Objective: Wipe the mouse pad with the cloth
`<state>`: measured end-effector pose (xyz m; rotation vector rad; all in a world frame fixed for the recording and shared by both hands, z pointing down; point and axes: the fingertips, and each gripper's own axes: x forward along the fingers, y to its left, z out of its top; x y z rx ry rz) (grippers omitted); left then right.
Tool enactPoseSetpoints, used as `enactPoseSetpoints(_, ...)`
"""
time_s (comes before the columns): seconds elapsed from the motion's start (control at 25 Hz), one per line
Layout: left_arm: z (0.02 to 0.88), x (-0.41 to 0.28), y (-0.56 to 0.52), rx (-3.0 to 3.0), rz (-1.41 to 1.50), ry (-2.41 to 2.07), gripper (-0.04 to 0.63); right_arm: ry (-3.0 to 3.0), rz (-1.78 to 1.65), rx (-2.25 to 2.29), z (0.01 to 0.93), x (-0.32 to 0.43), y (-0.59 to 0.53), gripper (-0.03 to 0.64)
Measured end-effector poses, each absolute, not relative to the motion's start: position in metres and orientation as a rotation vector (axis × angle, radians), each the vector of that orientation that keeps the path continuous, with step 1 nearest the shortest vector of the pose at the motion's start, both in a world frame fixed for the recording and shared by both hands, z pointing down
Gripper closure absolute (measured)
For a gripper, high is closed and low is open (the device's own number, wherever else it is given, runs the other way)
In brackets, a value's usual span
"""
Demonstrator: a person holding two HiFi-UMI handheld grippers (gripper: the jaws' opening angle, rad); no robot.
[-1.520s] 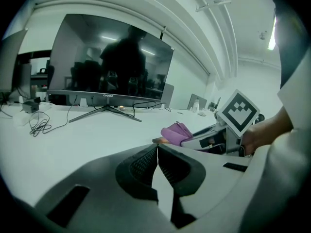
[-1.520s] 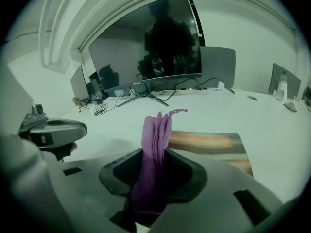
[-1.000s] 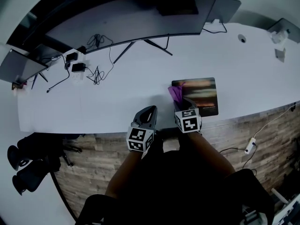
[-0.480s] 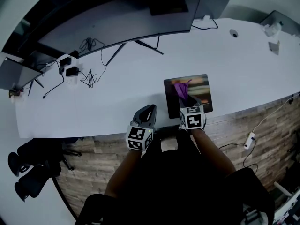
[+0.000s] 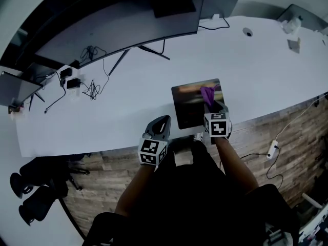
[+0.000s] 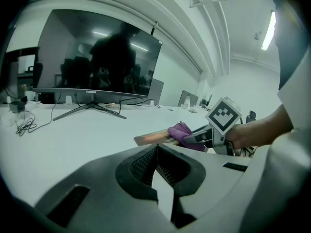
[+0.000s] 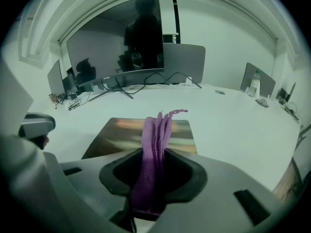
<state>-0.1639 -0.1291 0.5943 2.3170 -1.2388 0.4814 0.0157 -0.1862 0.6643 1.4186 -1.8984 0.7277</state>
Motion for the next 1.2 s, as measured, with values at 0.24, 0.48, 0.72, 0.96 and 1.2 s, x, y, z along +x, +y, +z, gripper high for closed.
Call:
enactPoseSetpoints(0.24,0.596,-0.156,-0.130,2.322,0.488,-1.230,0.572,-1.837,0.727,1.456,0.665,0.048,-0.184,0.477)
enactPoseSetpoints(0.48,0.599,-0.146,-0.130,2.329,0.489,-1.221,0.572,-1.802,0.725,1.476,0.665,0.072,-0.182,0.477)
enactPoseSetpoints(0.72,0.599,-0.141,-0.133,2.336,0.487,-1.212,0.572,-1.810,0.763,1.494,0.659,0.077,-0.180,0.477)
enactPoseSetpoints(0.96,0.585,-0.145,-0.144,2.369,0.482,-1.250,0.572,-1.977,0.729,1.512,0.621,0.050,-0.199,0.477)
enactPoseSetpoints(1.2,0.539,-0.158,-0.170,2.465,0.431,-1.348,0.572,-2.228,0.647,1.526,0.558,0.015,-0.218,0.477)
